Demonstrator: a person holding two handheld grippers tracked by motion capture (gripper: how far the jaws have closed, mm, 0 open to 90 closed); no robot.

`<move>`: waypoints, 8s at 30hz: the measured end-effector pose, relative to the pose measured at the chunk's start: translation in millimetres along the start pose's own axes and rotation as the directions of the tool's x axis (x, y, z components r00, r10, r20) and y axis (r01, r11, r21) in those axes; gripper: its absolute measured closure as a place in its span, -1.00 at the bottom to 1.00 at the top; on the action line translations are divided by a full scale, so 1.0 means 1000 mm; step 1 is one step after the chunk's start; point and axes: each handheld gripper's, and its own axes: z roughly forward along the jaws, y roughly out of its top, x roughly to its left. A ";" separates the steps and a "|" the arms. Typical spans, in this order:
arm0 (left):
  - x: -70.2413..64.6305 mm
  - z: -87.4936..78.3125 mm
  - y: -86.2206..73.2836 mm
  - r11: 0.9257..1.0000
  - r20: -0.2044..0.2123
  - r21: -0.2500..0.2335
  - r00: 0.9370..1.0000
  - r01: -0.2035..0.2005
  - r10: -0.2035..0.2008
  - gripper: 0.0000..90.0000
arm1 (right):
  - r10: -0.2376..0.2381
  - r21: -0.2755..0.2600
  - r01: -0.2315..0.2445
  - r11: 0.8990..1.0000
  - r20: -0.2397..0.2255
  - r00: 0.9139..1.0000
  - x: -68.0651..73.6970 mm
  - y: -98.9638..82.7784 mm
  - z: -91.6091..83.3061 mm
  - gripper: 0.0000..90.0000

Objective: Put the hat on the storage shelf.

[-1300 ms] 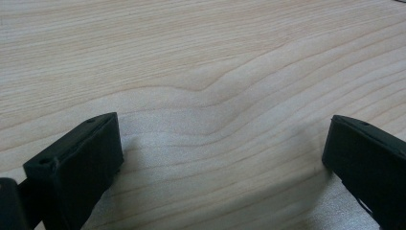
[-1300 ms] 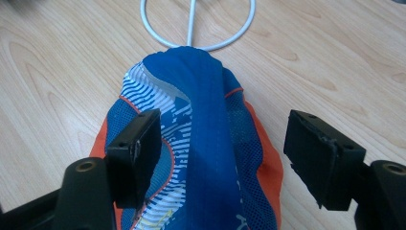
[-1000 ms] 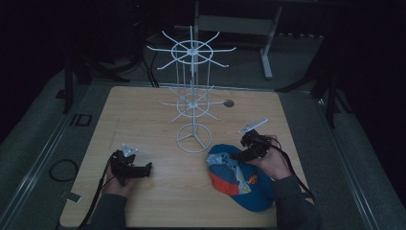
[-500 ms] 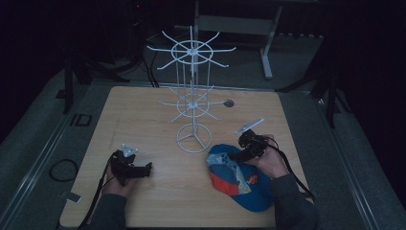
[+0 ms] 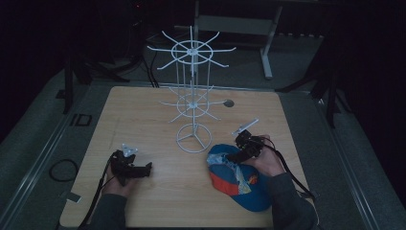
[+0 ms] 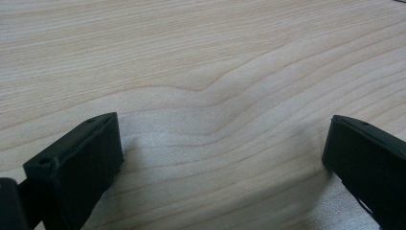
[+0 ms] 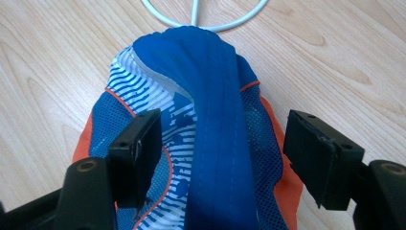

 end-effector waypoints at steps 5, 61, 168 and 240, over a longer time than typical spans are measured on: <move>0.000 0.000 0.000 1.000 0.000 0.000 1.000 0.000 0.000 -1.00 | 0.002 0.010 -0.002 1.000 -0.002 1.000 -0.001 0.001 0.003 -0.35; 0.000 0.000 0.000 1.000 -0.001 -0.003 1.000 0.002 -0.002 -1.00 | 0.001 -0.150 -0.004 0.989 -0.019 1.000 0.001 -0.011 -0.036 0.96; 0.000 0.000 0.000 1.000 0.000 0.001 1.000 0.001 -0.001 -1.00 | 0.028 -0.588 -0.069 0.806 -0.079 0.997 -0.012 -0.017 -0.162 0.96; 0.000 0.000 0.000 1.000 0.000 -0.002 1.000 0.002 -0.002 -1.00 | -0.018 -0.685 -0.037 0.728 -0.073 0.997 -0.005 0.017 -0.202 0.96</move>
